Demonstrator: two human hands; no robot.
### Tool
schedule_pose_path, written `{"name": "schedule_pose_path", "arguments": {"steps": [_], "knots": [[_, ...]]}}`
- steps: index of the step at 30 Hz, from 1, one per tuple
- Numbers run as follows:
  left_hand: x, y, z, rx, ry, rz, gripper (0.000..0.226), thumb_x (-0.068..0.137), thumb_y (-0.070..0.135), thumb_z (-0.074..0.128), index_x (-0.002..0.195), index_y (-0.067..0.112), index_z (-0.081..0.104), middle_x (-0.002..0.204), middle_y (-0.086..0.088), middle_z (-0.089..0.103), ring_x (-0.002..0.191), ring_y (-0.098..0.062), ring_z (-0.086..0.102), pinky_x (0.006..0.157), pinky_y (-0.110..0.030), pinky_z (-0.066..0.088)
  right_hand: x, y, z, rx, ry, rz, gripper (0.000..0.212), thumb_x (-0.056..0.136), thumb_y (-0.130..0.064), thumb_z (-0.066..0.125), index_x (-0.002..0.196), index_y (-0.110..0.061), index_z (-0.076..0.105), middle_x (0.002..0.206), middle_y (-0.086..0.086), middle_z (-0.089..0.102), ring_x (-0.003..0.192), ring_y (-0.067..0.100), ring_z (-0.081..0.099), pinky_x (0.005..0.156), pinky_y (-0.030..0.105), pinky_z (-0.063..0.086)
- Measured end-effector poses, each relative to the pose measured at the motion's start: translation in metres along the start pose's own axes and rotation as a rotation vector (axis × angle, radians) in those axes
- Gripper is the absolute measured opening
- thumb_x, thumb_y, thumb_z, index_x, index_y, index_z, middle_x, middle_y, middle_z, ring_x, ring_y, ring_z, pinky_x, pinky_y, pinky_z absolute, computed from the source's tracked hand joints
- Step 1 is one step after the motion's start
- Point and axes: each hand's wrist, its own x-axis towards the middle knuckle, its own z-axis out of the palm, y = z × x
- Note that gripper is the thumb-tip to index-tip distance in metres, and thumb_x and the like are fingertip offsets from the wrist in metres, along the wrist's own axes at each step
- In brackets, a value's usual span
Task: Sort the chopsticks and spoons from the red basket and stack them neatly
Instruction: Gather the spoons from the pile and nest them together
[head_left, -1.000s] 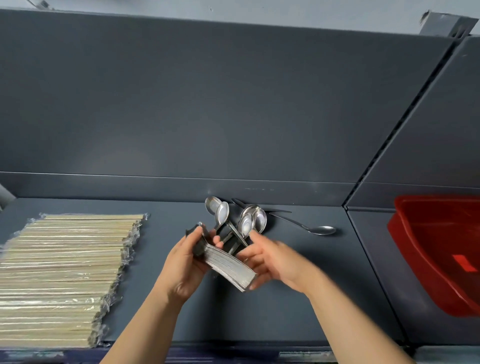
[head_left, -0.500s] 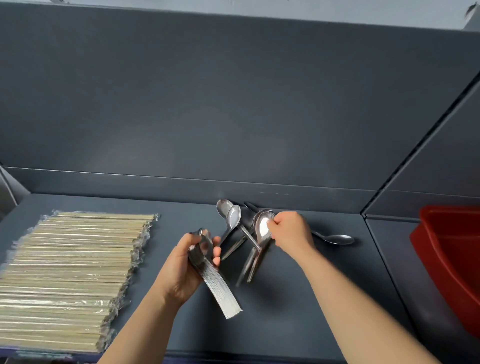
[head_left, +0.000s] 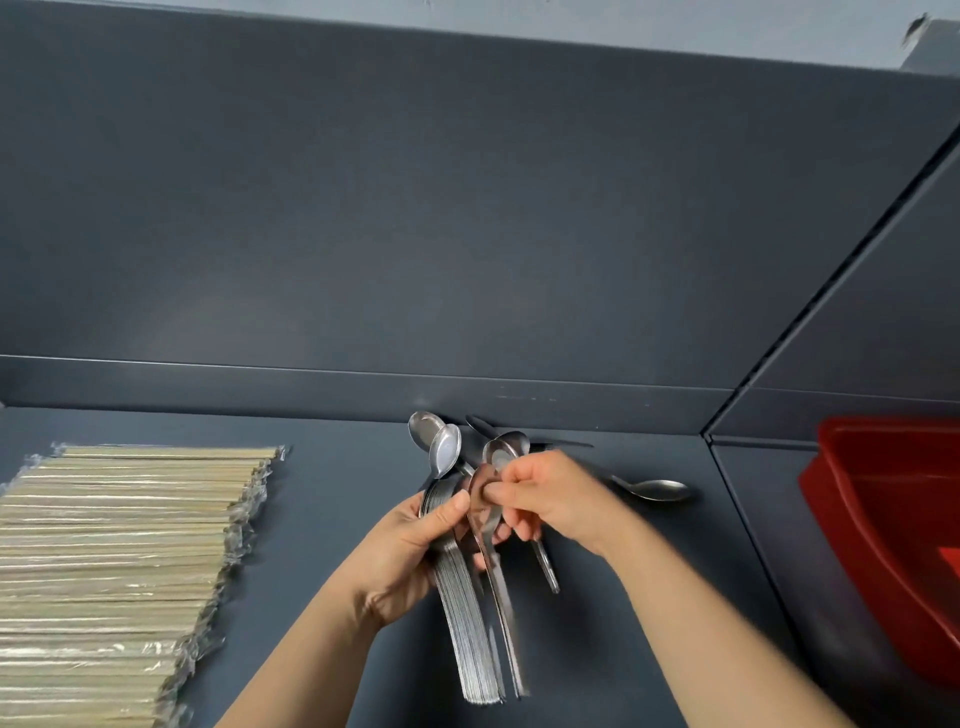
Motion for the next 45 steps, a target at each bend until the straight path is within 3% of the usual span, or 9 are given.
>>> {"name": "schedule_pose_path", "arguments": {"steps": [3,6,10,13,18,23,32,37,45], "knots": [[0.001,-0.001,-0.002,-0.011,0.03,-0.016,0.04,0.086,0.026,0.063,0.116,0.0,0.064,0.094,-0.02,0.07,0.081,-0.027,0.07,0.07,-0.037,0.057,-0.001,0.003,0.006,0.017,-0.005,0.004,0.011,0.09,-0.012,0.065,0.081,-0.009,0.06,0.058,0.004,0.067,0.046,0.013,0.056,0.044,0.02,0.042],[0.002,-0.002,-0.005,-0.059,0.064,-0.039,0.044,0.078,0.024,0.077,0.111,-0.003,0.065,0.094,-0.022,0.07,0.08,-0.029,0.07,0.069,-0.037,0.058,-0.002,0.005,0.007,0.055,-0.04,0.023,0.014,0.088,-0.01,0.067,0.099,-0.007,0.058,0.066,0.009,0.07,0.047,0.014,0.058,0.046,0.021,0.046],[0.002,-0.004,-0.008,-0.132,0.14,-0.062,0.027,0.078,0.004,0.069,0.103,-0.001,0.061,0.087,-0.023,0.066,0.068,-0.031,0.067,0.058,-0.035,0.056,0.006,0.016,-0.005,0.14,0.167,0.054,0.01,0.092,-0.017,0.063,0.091,-0.008,0.058,0.072,0.011,0.067,0.052,0.015,0.059,0.051,0.029,0.051],[0.002,-0.002,-0.011,-0.148,0.127,-0.084,0.023,0.075,-0.001,0.065,0.096,0.002,0.055,0.077,-0.024,0.057,0.058,-0.029,0.059,0.052,-0.033,0.054,0.025,0.039,-0.018,-0.151,0.5,0.113,0.028,0.081,-0.035,0.073,0.096,-0.018,0.056,0.072,0.002,0.064,0.057,0.017,0.061,0.062,0.038,0.053],[0.006,0.003,-0.014,-0.112,0.152,-0.034,0.036,0.06,0.0,0.068,0.094,0.001,0.056,0.074,-0.019,0.055,0.056,-0.026,0.058,0.051,-0.032,0.052,0.048,0.045,-0.01,-0.347,0.549,0.157,0.029,0.077,-0.042,0.074,0.089,-0.021,0.06,0.072,-0.006,0.063,0.074,0.02,0.062,0.062,0.029,0.043],[0.008,0.006,-0.016,-0.08,0.184,0.0,0.03,0.069,0.007,0.063,0.097,0.003,0.054,0.075,-0.019,0.054,0.054,-0.025,0.058,0.049,-0.031,0.051,0.058,0.041,-0.009,-0.24,0.6,0.103,0.033,0.08,-0.025,0.068,0.054,-0.013,0.051,0.047,-0.002,0.05,0.051,0.018,0.049,0.052,0.032,0.038],[0.015,0.009,-0.012,-0.104,0.212,0.074,0.016,0.076,-0.003,0.058,0.091,0.0,0.057,0.073,-0.015,0.051,0.058,-0.027,0.054,0.05,-0.034,0.048,0.024,0.016,-0.072,-0.16,0.796,-0.104,0.024,0.091,-0.022,0.058,0.075,-0.003,0.056,0.059,0.0,0.048,0.054,0.017,0.039,0.054,0.03,0.033],[0.014,0.01,-0.004,-0.063,0.143,0.001,0.018,0.078,0.007,0.067,0.092,0.003,0.057,0.077,-0.015,0.054,0.067,-0.03,0.059,0.054,-0.036,0.052,-0.001,0.001,-0.073,0.201,0.479,-0.113,0.017,0.093,-0.007,0.053,0.081,0.005,0.056,0.051,-0.005,0.04,0.043,0.01,0.023,0.042,0.02,0.02],[0.013,-0.003,0.016,-0.04,0.041,-0.033,0.021,0.088,0.018,0.06,0.101,0.002,0.065,0.087,-0.022,0.065,0.072,-0.031,0.067,0.059,-0.038,0.056,-0.007,0.015,-0.015,0.337,0.165,-0.079,0.013,0.096,-0.001,0.052,0.087,-0.005,0.061,0.058,0.009,0.052,0.045,0.01,0.045,0.044,0.018,0.038]]}}
